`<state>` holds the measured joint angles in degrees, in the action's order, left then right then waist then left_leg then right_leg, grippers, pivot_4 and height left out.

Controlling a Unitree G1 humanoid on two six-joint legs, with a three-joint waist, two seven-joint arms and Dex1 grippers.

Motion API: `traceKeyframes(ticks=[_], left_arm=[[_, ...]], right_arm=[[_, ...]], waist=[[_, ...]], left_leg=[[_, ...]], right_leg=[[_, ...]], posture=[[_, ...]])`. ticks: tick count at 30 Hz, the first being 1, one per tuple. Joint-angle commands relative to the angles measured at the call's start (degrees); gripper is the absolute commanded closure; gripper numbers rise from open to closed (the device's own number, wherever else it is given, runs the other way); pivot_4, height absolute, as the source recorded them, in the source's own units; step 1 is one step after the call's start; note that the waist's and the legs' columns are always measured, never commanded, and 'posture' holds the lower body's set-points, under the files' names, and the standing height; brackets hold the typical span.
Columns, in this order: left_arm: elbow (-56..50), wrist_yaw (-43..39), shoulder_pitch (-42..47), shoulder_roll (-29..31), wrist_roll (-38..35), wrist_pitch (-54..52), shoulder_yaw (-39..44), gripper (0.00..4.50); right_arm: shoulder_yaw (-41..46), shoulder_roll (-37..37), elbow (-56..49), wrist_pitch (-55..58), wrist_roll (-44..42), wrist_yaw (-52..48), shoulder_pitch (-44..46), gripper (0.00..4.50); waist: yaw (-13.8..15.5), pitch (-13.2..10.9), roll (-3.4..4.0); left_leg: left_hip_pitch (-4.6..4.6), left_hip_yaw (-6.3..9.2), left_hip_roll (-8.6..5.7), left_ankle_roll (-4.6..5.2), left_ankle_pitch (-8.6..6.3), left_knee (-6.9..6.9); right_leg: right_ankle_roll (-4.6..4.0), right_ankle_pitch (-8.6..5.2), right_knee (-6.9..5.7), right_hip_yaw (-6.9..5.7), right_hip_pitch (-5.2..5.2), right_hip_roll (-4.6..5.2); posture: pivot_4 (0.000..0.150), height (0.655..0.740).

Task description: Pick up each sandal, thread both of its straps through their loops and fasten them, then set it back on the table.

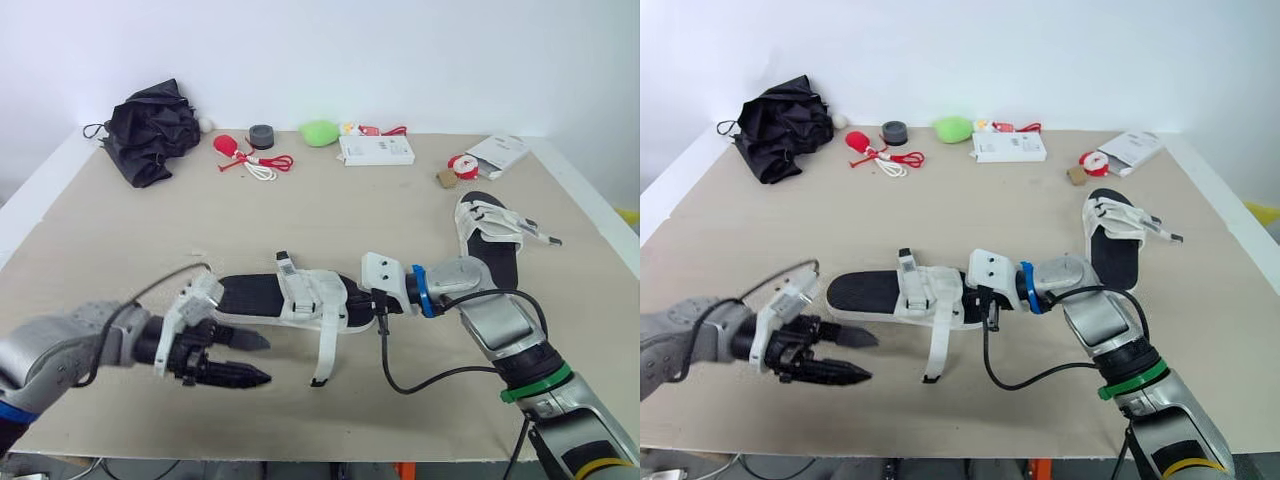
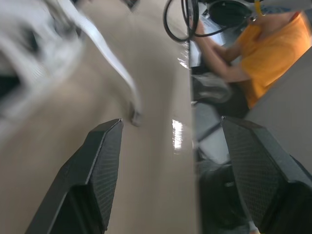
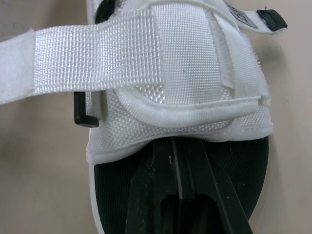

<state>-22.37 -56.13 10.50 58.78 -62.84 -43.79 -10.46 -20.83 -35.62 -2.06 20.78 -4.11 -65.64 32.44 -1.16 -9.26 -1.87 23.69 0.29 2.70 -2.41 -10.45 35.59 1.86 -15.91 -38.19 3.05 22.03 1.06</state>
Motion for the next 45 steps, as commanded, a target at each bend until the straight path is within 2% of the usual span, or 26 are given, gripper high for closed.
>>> traceKeyframes(ticks=[1,3,6,10,13,20,21,24,26,27,28,29,31,39,43,45], left_arm=[[-0.33,7.33,-1.18,-4.62,4.52,-2.23,-0.46,1.2],[0.58,9.45,-1.25,-7.47,6.86,-2.82,-0.98,1.2],[3.11,11.25,-0.01,-13.09,14.22,-0.63,-4.21,1.2],[4.2,10.27,2.28,-17.91,16.54,-2.02,-5.74,1.2],[4.57,4.53,5.41,-18.85,12.09,-7.47,-6.36,1.2],[5.24,-5.98,8.51,-17.6,13.58,-10.87,-10.59,1.2],[5.42,-8.11,9.33,-17.39,12.67,-12.02,-10.78,1.58],[6.02,-11.39,10.78,-17.15,13.05,-13.13,-11.18,2.22],[7.15,-11.19,10.95,-18.12,15.68,-11.69,-11.81,3.16],[7.77,-10.69,10.91,-18.98,16.7,-11.04,-11.9,3.41],[8.46,-10.15,10.8,-20.16,17.57,-10.08,-11.85,3.41],[9.17,-9.32,10.64,-21.38,18.39,-9.3,-11.59,4.12],[10.09,-8.56,10.54,-22.78,19.05,-9.73,-11.15,4.47],[10.82,-4.68,9.59,-25.07,19.72,-13.76,-9.98,4.47],[11.23,-2.88,9.22,-26.04,17.56,-18.14,-7.7,4.47],[10.75,-3.89,9.4,-24.58,15.96,-20.82,-6.44,4.47]], right_arm=[[-3.88,-0.33,0.37,2.39,1.5,-1.57,-2.99,4.5],[-3.9,-0.48,-0.46,2.83,1.4,-1.61,-3.49,4.5],[-3.88,-0.98,-1.99,3.74,1.24,-1.75,-4.37,4.5],[-3.78,-1.24,-3.41,5.13,1.13,-1.68,-4.85,4.5],[-3.53,-2.07,-5.21,6.52,0.88,-1.79,-5.93,4.5],[-3.53,-2.41,-6.85,8.26,0.82,-1.5,-6.55,4.5],[-3.54,-2.41,-7.04,8.55,0.81,-1.45,-6.6,4.5],[-3.52,-2.43,-7.04,8.65,0.89,-1.38,-6.74,4.5],[-3.44,-2.47,-6.99,8.71,0.92,-1.32,-6.75,4.5],[-3.39,-2.48,-7.02,8.77,0.92,-1.27,-6.79,4.5],[-3.37,-2.5,-7.08,8.76,0.94,-1.21,-6.89,4.5],[-3.35,-2.5,-7.11,8.78,0.97,-1.14,-6.94,4.5],[-3.26,-2.53,-7.1,8.82,0.9,-1.16,-6.91,4.5],[-3.16,-2.69,-7.07,8.69,0.86,-1.32,-6.69,4.5],[-3.45,-2.63,-6.86,8.57,1.15,-1.28,-6.56,4.5],[-3.48,-2.65,-6.95,8.64,1.12,-1.29,-6.63,4.5]], waist=[[0.01,0.0,-0.04],[0.06,0.02,-0.06],[0.09,0.08,-0.03],[0.19,0.26,-0.07],[0.06,0.26,-0.08],[0.01,0.26,-0.08],[0.02,0.25,-0.09],[0.02,0.25,-0.08],[0.0,0.26,-0.08],[0.01,0.26,-0.08],[0.01,0.26,-0.08],[0.05,0.26,-0.08],[0.06,0.26,-0.09],[0.03,0.26,-0.09],[0.04,0.26,-0.09],[0.01,0.26,-0.09]], left_leg=[[0.0,0.02,0.02,0.0,0.0,-0.02],[0.01,0.04,0.04,-0.01,0.0,-0.05],[0.0,0.06,0.05,-0.03,-0.02,-0.17],[-0.01,0.05,-0.02,-0.03,-0.12,-0.16],[-0.08,0.03,-0.02,-0.05,-0.14,-0.16],[-0.18,0.01,-0.01,-0.06,-0.18,-0.17],[-0.18,0.0,-0.02,-0.06,-0.18,-0.17],[-0.16,0.01,-0.02,-0.06,-0.19,-0.16],[-0.17,0.0,-0.02,-0.03,-0.22,-0.17],[-0.18,0.0,-0.02,0.01,-0.25,-0.17],[-0.18,0.0,-0.02,0.02,-0.26,-0.17],[-0.17,0.0,-0.02,0.05,-0.27,-0.16],[-0.15,0.0,-0.03,0.09,-0.3,-0.13],[-0.16,0.0,-0.03,0.15,-0.34,-0.11],[-0.18,0.01,-0.03,0.15,-0.34,-0.1],[-0.19,0.01,-0.03,0.15,-0.34,-0.1]], right_leg=[[-0.03,-0.01,0.0,-0.01,0.0,-0.05],[-0.08,-0.02,0.0,-0.02,0.02,-0.11],[-0.16,-0.07,0.0,-0.01,0.06,-0.15],[-0.13,-0.17,0.02,0.02,-0.02,-0.1],[-0.12,-0.17,0.03,0.06,-0.07,-0.11],[-0.11,-0.21,0.02,0.09,-0.13,-0.12],[-0.11,-0.21,0.03,0.1,-0.13,-0.12],[-0.1,-0.23,0.03,0.08,-0.13,-0.12],[-0.11,-0.25,0.03,0.09,-0.13,-0.12],[-0.1,-0.27,0.03,0.1,-0.13,-0.12],[-0.1,-0.29,0.03,0.1,-0.13,-0.12],[-0.1,-0.29,0.03,0.1,-0.14,-0.12],[-0.09,-0.3,0.03,0.1,-0.14,-0.12],[-0.08,-0.31,0.03,0.12,-0.15,-0.12],[-0.07,-0.31,0.03,0.11,-0.17,-0.12],[-0.07,-0.31,0.02,0.11,-0.17,-0.12]], posture=[[0.15,0.74],[0.15,0.74],[0.15,0.74],[0.15,0.74],[0.15,0.74],[0.15,0.74],[0.15,0.74],[0.15,0.74],[0.15,0.74],[0.15,0.74],[0.15,0.74],[0.15,0.74],[0.15,0.74],[0.15,0.74],[0.15,0.74],[0.15,0.74]])
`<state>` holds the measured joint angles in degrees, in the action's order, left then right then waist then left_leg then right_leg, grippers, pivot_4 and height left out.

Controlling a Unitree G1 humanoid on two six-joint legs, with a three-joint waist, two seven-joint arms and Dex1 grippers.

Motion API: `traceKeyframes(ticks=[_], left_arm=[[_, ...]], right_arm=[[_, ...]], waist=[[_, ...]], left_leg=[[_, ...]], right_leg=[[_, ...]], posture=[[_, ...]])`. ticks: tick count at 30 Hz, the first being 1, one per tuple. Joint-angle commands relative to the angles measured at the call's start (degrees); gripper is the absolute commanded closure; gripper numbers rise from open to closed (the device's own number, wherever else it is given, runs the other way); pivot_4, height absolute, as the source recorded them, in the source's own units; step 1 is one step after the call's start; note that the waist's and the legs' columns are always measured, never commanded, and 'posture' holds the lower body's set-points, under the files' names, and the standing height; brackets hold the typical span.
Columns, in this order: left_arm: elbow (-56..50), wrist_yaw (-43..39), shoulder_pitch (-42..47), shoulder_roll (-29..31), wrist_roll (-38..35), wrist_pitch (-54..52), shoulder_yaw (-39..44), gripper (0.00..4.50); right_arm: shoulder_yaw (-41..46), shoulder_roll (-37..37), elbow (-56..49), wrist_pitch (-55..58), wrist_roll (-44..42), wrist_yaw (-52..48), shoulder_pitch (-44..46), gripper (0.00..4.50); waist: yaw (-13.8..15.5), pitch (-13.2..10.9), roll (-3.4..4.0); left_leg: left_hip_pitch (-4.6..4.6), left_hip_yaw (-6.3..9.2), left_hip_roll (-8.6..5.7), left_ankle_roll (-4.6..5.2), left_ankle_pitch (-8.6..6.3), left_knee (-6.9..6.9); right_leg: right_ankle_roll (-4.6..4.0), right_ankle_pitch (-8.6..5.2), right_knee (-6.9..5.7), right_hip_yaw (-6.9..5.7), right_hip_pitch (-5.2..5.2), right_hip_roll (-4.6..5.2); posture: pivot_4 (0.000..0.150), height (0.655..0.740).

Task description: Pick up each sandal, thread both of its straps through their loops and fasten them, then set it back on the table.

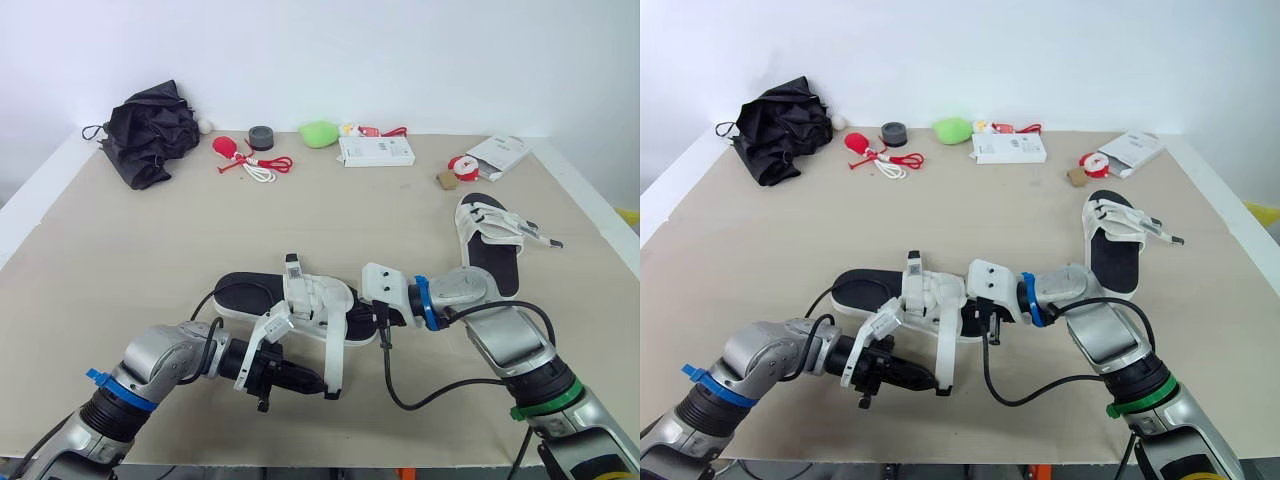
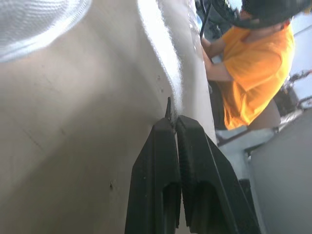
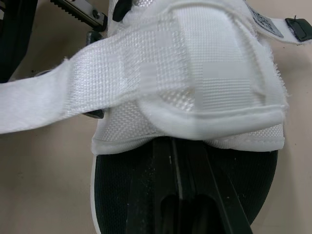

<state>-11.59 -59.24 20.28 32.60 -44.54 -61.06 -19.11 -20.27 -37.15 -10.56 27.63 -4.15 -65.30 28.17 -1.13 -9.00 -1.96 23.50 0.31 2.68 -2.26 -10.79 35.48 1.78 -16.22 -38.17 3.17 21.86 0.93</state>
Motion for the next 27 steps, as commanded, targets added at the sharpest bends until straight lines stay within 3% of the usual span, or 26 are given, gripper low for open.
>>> traceKeyframes(ticks=[1,6,8,16,23,27], left_arm=[[-0.92,-2.24,-0.3,3.28,-3.22,-4.7,2.52,4.47],[-0.47,-12.23,4.21,13.48,-6.59,-8.08,4.75,4.47],[1.63,-14.14,7.79,14.48,-8.03,-9.52,6.24,4.47],[13.43,-10.42,20.96,4.75,-7.71,-12.87,8.56,4.47],[20.82,-10.87,24.81,-0.17,1.24,-4.68,3.44,4.47],[25.35,-14.36,26.88,-0.04,7.06,1.18,-0.06,4.47]], right_arm=[[-4.06,-1.2,1.37,1.83,1.17,-1.62,-2.5,4.5],[-3.99,-1.26,2.06,1.37,1.29,-1.69,-2.32,4.5],[-4.08,-0.94,2.71,1.08,1.46,-1.59,-1.88,4.5],[-4.51,0.81,4.02,0.44,1.74,-0.66,-0.83,4.5],[-4.03,1.24,3.76,0.44,1.66,0.3,-1.35,4.5],[-3.62,1.31,3.35,0.71,1.35,1.07,-1.85,4.5]], waist=[[-0.04,0.0,0.0],[-0.09,-0.02,-0.01],[-0.03,-0.03,-0.03],[-0.23,-0.02,-0.08],[-0.37,-0.02,-0.08],[-0.38,0.0,-0.05]], left_leg=[[-0.01,0.0,0.0,0.0,0.0,0.0],[-0.02,0.06,0.05,0.03,-0.05,-0.04],[-0.01,0.07,0.05,0.03,-0.05,-0.04],[-0.03,0.05,0.06,0.03,-0.05,0.08],[-0.07,0.07,0.16,0.12,-0.11,0.04],[-0.1,0.04,0.17,0.12,-0.1,0.1]], right_leg=[[0.0,0.0,0.0,0.0,0.0,0.0],[-0.09,-0.07,-0.01,-0.05,0.02,-0.07],[-0.1,-0.08,-0.01,-0.1,0.02,-0.06],[-0.06,-0.01,-0.02,-0.07,-0.03,-0.11],[-0.18,0.01,-0.06,0.01,0.0,-0.3],[-0.18,0.09,-0.06,0.06,-0.01,-0.33]], posture=[[0.15,0.74],[0.15,0.74],[0.15,0.74],[0.15,0.74],[0.15,0.74],[0.15,0.74]])
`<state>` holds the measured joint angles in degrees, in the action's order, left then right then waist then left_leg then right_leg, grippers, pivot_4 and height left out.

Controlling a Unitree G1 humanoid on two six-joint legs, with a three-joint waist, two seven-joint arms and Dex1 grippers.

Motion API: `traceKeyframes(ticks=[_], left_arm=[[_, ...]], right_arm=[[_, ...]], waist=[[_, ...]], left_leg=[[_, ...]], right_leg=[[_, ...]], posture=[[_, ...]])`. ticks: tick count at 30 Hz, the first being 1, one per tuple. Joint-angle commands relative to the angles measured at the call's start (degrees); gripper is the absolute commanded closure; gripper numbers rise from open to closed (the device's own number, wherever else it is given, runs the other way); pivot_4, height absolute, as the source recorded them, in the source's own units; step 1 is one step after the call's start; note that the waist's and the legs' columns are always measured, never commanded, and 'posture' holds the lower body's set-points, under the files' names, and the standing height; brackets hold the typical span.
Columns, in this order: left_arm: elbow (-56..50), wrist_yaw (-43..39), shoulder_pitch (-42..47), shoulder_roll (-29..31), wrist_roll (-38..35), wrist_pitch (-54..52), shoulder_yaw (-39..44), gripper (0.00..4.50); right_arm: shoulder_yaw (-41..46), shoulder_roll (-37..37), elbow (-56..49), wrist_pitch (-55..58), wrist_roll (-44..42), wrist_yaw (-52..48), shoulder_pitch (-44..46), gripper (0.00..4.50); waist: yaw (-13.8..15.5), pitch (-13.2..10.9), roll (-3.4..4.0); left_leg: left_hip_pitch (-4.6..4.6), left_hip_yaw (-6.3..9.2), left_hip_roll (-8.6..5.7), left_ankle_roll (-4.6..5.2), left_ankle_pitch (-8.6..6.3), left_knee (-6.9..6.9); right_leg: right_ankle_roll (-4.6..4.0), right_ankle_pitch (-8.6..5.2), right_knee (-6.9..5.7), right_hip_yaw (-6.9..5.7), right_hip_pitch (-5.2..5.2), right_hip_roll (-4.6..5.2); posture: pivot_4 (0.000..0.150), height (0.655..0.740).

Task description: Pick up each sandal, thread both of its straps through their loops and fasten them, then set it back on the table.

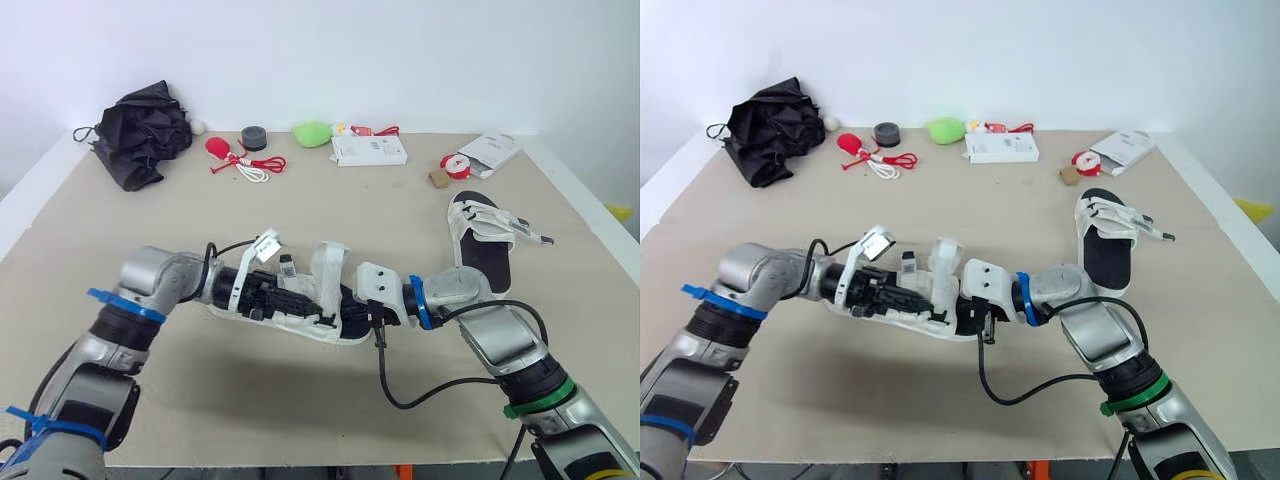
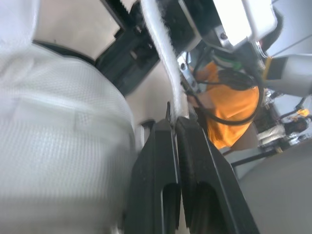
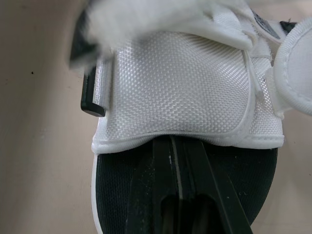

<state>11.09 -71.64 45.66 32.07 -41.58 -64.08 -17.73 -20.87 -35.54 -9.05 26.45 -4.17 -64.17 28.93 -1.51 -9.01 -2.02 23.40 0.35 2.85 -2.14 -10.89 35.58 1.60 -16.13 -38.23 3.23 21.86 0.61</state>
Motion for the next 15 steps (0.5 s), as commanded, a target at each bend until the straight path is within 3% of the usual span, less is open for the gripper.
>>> traceKeyframes(ticks=[1,15], left_arm=[[3.3,-2.55,1.77,0.34,4.62,4.7,-1.58,4.47],[-1.56,-8.29,-0.38,2.07,8.89,6.95,-4.83,4.47]], right_arm=[[-3.05,-0.24,1.78,1.93,1.33,0.1,-2.68,4.5],[-2.93,0.2,1.45,1.92,1.34,0.84,-3.29,4.5]], waist=[[0.0,0.01,0.02],[-0.06,0.01,0.02]], left_leg=[[-0.02,-0.01,0.0,0.0,0.0,0.0],[-0.03,-0.01,0.11,0.01,0.0,-0.01]], right_leg=[[0.0,0.0,0.0,0.01,-0.02,0.0],[-0.03,-0.01,0.0,0.03,0.0,-0.13]], posture=[[0.15,0.74],[0.15,0.74]])
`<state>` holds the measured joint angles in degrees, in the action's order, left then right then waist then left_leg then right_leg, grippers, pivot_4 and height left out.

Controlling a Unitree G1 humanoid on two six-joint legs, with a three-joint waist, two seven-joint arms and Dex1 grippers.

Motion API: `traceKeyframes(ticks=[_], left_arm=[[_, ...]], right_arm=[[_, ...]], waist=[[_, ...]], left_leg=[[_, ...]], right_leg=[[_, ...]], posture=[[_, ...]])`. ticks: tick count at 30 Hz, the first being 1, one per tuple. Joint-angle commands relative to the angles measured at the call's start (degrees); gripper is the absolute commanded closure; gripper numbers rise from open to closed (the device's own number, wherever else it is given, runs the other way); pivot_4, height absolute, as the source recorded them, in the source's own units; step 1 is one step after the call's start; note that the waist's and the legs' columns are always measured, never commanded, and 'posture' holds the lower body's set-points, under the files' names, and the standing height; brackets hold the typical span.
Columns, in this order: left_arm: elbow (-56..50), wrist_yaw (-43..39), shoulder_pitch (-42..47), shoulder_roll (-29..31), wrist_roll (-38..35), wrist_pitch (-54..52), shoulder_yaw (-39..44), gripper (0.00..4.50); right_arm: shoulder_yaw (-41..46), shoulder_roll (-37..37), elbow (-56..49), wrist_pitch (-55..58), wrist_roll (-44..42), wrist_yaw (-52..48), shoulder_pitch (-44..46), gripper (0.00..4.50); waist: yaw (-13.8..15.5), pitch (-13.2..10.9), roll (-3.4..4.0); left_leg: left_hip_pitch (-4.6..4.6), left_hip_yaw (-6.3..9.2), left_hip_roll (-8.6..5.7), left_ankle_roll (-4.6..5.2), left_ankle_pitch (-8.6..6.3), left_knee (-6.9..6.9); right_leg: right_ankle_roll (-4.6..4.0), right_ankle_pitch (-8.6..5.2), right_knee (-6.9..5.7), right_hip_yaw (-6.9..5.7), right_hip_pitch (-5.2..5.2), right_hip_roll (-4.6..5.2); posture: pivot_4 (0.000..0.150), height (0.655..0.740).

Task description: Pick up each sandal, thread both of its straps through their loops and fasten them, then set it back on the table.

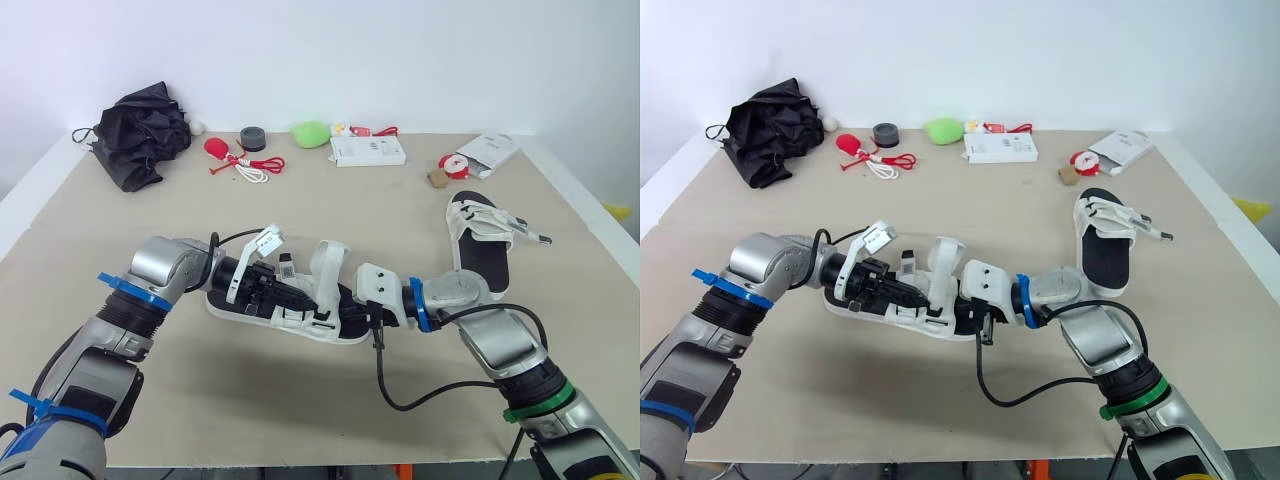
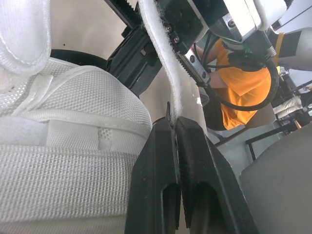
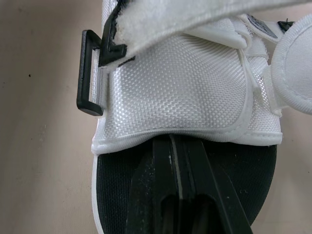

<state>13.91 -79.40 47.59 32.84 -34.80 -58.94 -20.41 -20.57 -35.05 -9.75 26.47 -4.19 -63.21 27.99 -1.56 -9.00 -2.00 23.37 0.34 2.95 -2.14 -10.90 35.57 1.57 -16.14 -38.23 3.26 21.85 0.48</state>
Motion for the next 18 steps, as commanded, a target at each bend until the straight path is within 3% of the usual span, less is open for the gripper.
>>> traceKeyframes(ticks=[1,7,18], left_arm=[[-6.1,-0.82,-3.38,1.78,3.11,3.69,-2.93,4.47],[-7.75,0.38,-4.82,1.09,4.59,6.34,-2.18,4.47],[-11.24,6.18,-6.95,-2.69,0.33,-2.38,2.19,4.47]], right_arm=[[-3.2,-0.33,2.13,1.91,1.35,-0.1,-2.43,4.5],[-3.0,-0.32,2.18,1.89,1.37,-0.04,-2.6,4.5],[-3.07,-0.03,2.05,2.0,1.38,0.49,-2.84,4.5]], waist=[[-0.02,0.02,0.03],[0.05,0.08,0.06],[0.04,0.11,0.07]], left_leg=[[0.0,-0.01,0.01,0.01,0.0,-0.01],[-0.01,-0.04,0.02,0.03,-0.02,-0.01],[-0.02,-0.03,0.02,0.04,-0.03,0.0]], right_leg=[[0.0,0.0,0.0,0.03,0.01,0.0],[-0.02,-0.02,0.0,0.04,-0.01,0.0],[-0.02,-0.02,0.0,0.05,-0.02,-0.01]], posture=[[0.15,0.74],[0.15,0.74],[0.15,0.74]])
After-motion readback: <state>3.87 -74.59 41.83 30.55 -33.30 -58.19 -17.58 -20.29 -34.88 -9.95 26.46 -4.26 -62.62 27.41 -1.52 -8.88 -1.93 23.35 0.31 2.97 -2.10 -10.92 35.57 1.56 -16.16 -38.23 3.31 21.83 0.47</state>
